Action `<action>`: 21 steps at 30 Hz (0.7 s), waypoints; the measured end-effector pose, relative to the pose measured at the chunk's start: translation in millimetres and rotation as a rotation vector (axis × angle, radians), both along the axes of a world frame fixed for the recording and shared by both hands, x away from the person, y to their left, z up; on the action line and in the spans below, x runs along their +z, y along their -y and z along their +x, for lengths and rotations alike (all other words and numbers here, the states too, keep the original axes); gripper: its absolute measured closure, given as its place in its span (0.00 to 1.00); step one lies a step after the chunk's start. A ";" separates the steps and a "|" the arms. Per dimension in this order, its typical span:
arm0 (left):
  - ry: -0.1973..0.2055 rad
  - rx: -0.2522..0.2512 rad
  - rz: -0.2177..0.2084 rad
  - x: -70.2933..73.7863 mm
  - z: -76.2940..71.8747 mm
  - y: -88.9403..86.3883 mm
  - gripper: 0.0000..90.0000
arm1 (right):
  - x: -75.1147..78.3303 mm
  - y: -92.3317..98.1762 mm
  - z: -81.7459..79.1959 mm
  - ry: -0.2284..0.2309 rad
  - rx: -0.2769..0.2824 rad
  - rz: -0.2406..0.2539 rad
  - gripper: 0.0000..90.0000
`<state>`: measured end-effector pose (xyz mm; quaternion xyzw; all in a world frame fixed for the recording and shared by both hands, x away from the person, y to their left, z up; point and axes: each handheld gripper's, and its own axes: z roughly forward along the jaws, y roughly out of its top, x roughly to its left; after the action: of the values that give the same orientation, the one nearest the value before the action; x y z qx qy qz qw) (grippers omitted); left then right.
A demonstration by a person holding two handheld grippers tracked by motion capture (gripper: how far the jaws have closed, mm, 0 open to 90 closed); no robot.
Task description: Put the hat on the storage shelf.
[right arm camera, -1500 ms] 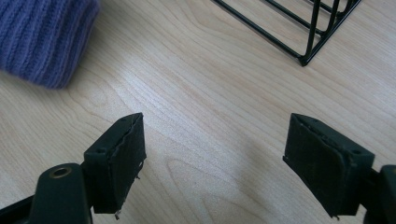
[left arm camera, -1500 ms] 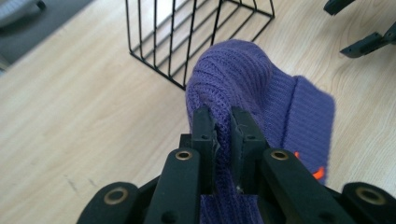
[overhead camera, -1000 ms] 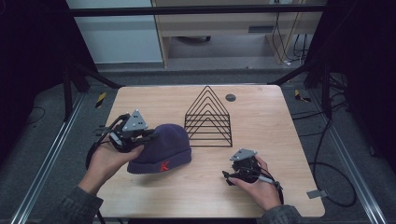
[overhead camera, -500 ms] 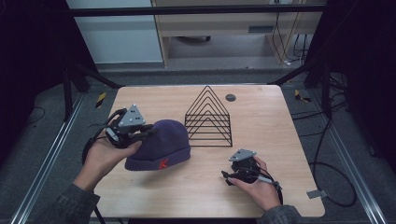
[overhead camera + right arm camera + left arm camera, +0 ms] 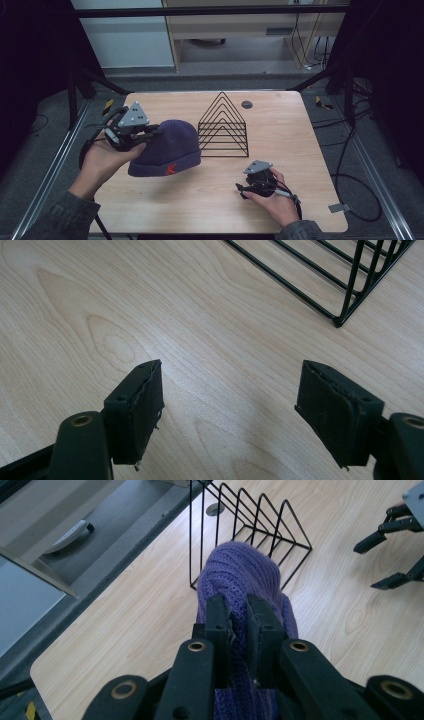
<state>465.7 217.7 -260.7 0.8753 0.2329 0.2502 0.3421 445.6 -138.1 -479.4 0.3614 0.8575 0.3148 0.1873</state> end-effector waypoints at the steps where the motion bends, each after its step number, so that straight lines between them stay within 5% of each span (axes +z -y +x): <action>1: 0.001 0.000 -0.005 1.8 -0.1 0.0 0.90 | 0.0 0.0 -0.1 0.000 0.003 0.000 0.30; 14: 0.016 -0.018 -0.016 17.6 1.7 4.6 0.90 | 7.6 -0.3 -1.5 0.013 0.004 0.049 0.35; 16: 0.019 -0.023 -0.024 21.1 2.8 6.2 0.90 | 16.5 -2.8 -2.1 0.033 0.011 0.096 0.38; 21: 0.025 -0.040 -0.038 27.9 4.5 7.5 0.90 | 34.9 -8.6 -2.9 0.060 0.036 0.121 0.40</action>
<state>470.3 210.2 -232.8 0.8699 0.2158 0.2500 0.3663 442.7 -129.4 -444.5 0.3467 0.8373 0.3801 0.1852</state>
